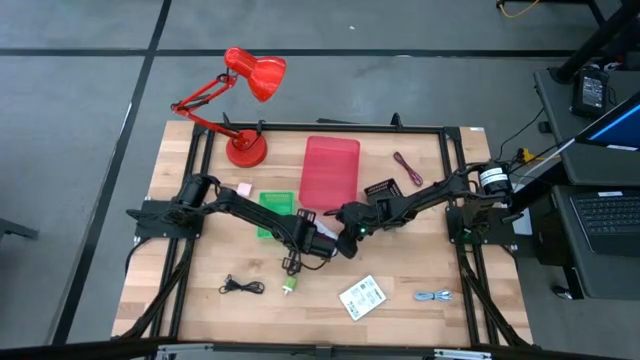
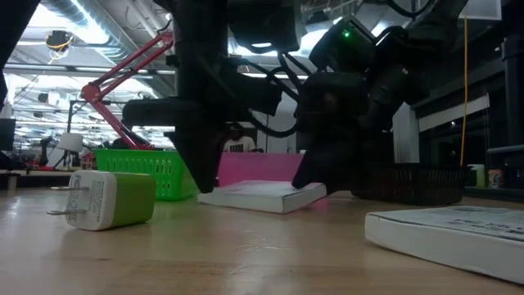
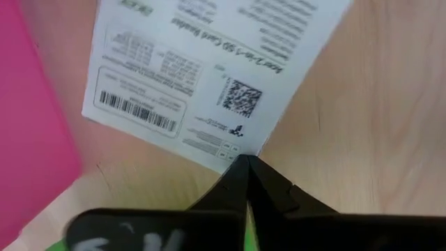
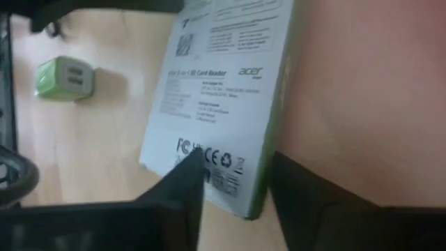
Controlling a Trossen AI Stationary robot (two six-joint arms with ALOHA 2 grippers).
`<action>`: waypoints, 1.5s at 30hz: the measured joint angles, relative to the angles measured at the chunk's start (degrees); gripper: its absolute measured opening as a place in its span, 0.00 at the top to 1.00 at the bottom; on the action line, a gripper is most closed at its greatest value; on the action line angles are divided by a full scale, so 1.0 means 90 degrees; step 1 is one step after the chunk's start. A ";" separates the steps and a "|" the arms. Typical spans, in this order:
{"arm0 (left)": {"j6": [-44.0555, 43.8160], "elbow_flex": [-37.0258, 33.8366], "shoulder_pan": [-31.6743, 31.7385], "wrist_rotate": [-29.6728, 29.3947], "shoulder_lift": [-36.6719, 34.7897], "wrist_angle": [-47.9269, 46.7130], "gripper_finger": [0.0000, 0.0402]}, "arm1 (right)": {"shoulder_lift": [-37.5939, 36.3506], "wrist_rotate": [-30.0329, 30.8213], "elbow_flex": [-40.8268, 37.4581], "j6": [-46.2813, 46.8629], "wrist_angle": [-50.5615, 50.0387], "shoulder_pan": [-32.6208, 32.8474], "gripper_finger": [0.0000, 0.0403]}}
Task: Pick and place items into bin
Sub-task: Put the top white card reader box into the black bin
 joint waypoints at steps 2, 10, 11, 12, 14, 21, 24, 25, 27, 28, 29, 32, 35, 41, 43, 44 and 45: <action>0.0039 0.0000 -0.0008 -0.0024 0.0000 -0.0010 0.99 | 0.0000 -0.0173 0.0000 -0.0019 0.0012 0.0000 0.77; 0.0044 0.0000 -0.0049 -0.0033 0.0000 -0.0017 0.99 | -0.0007 -0.0337 0.0000 -0.0183 0.0043 0.0000 0.98; 0.0044 0.0000 -0.0049 -0.0034 0.0000 -0.0011 0.99 | -0.0007 -0.0338 0.0000 -0.0188 0.0043 0.0000 0.98; 0.0044 0.0000 -0.0049 -0.0038 0.0000 -0.0008 0.99 | -0.0007 -0.0347 0.0000 -0.0192 0.0043 0.0000 0.98; 0.0044 0.0000 -0.0049 -0.0040 0.0000 -0.0002 0.99 | -0.0007 -0.0360 0.0000 -0.0201 0.0042 0.0000 0.98; 0.0037 -0.0004 -0.0050 0.0029 -0.0066 0.0030 0.99 | -0.0033 -0.0465 0.0000 -0.0229 0.0022 0.0002 0.98; 0.0007 -0.0008 -0.0091 0.0019 -0.0224 0.0112 0.98 | -0.0161 -0.0477 0.0001 -0.0399 -0.0060 0.0007 0.99; -0.0013 -0.0005 -0.0104 -0.0002 -0.0301 0.0138 0.98 | -0.0222 -0.0482 0.0008 -0.0439 -0.0100 0.0010 0.99; -0.0018 -0.0004 -0.0134 -0.0053 -0.0442 0.0138 0.98 | -0.0369 -0.0458 0.0010 -0.0528 -0.0248 0.0015 0.99; -0.0019 0.0000 -0.0151 -0.0060 -0.0498 0.0145 0.98 | -0.0451 -0.0384 0.0010 -0.0576 -0.0329 0.0015 0.99; -0.0021 0.0000 -0.0170 -0.0096 -0.0561 0.0122 0.98 | -0.0528 -0.0334 0.0010 -0.0604 -0.0415 0.0017 0.99; 0.0040 0.0000 -0.0195 -0.0151 -0.0771 0.0085 0.98 | -0.0785 -0.0130 0.0010 -0.0711 -0.0641 0.0018 0.99; 0.0297 0.0000 -0.0206 -0.0173 -0.1034 -0.0002 0.99 | -0.0971 0.0089 0.0007 -0.0769 -0.0842 0.0015 0.99; 0.0404 0.0002 -0.0219 -0.0169 -0.1849 -0.0106 0.99 | -0.1125 0.0192 0.0002 -0.0945 -0.1038 0.0076 0.99; 0.0446 -0.0056 -0.0249 -0.0236 -0.2158 0.0006 0.99 | -0.1160 0.0198 0.0002 -0.1059 -0.1062 0.0104 0.99; 0.0518 -0.0145 -0.0255 -0.0234 -0.2323 0.0146 1.00 | -0.1194 0.0197 0.0002 -0.1084 -0.1081 0.0125 0.99; 0.0591 -0.0296 -0.0257 -0.0211 -0.2496 0.0388 1.00 | -0.1240 0.0208 0.0002 -0.1117 -0.1065 0.0145 0.99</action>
